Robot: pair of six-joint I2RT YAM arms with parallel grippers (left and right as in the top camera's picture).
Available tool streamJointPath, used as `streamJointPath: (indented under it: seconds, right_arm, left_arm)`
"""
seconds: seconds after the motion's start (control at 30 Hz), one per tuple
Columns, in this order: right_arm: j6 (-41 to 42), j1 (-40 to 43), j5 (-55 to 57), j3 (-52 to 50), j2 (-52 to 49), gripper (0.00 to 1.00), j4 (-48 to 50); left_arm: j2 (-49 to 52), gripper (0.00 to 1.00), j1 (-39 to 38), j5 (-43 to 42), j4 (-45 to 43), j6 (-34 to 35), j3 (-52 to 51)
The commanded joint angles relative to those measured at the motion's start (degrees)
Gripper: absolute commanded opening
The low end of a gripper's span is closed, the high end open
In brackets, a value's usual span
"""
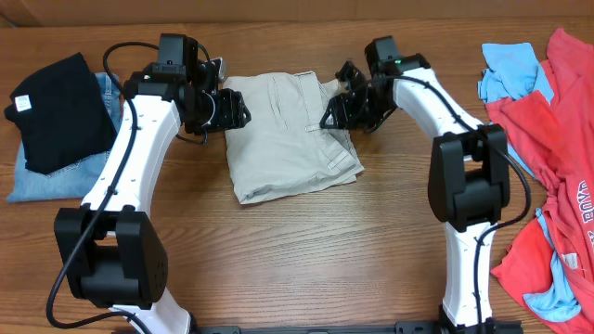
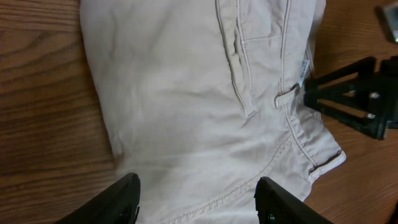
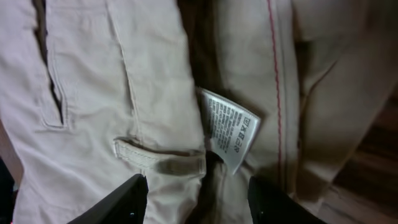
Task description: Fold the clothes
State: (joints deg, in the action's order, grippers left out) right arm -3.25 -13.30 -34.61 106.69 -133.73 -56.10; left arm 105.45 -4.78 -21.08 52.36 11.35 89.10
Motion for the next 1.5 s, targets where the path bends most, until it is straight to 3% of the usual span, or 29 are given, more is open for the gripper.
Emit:
streamJointPath:
  seconds: [0.0,0.27,0.33,0.43,0.5,0.67,0.8,0.9,0.93,1.0,1.33,1.47]
  right_arm:
    - [-1.75,-1.42,-1.51,0.26,0.07,0.56,0.98]
    - [-2.75,-3.69,-1.55,0.24,-2.54,0.52,-0.96]
    - [-3.26,-4.35,-1.46,0.24,-2.64,0.43,-1.42]
    - [-2.71,-4.42,-1.49,0.7,-2.49,0.15,-1.25]
    - [-2.36,-4.15,-1.49,1.73,-2.47,0.04,-1.99]
    - [-2.38,-2.16,-1.27,9.25,-2.19,0.04,-10.58]
    - [-2.38,-1.16,0.13,22.01,-2.03,0.04,-22.36]
    - [1.92,-1.14,16.55,30.42,-2.03,0.04,-26.6]
    - [7.04,-1.11,26.67,30.8,-2.03,0.04,-25.42]
    - [9.27,-0.85,34.8,30.32,-2.08,0.04,-25.53]
    - [22.03,3.1,45.33,22.08,-2.69,0.04,-25.22]
    - [22.64,5.29,45.72,20.02,-2.71,0.08,-24.26]
  left_arm:
    - [0.2,0.63,-0.28,0.76,0.07,-1.51,1.03]
    - [0.2,0.63,-0.42,0.76,0.11,-1.53,1.03]
    - [0.2,0.63,-0.39,0.76,0.11,-1.53,1.03]
    - [0.2,0.63,-0.39,0.76,0.28,-1.53,1.03]
    - [0.2,0.62,-0.39,0.76,0.33,-1.53,1.03]
    - [0.2,0.62,-0.39,0.76,0.31,-1.53,1.03]
    - [0.2,0.63,-0.39,0.96,0.22,-1.53,1.03]
    - [0.2,0.63,-0.39,2.25,0.33,-1.55,1.03]
    - [0.2,0.62,-0.39,2.23,0.33,-1.53,1.03]
    - [0.2,0.62,-0.39,2.21,0.35,-1.53,1.03]
    - [0.2,0.62,-0.5,2.21,1.01,-1.53,1.03]
    - [0.2,0.62,-0.5,2.19,1.01,-1.53,1.03]
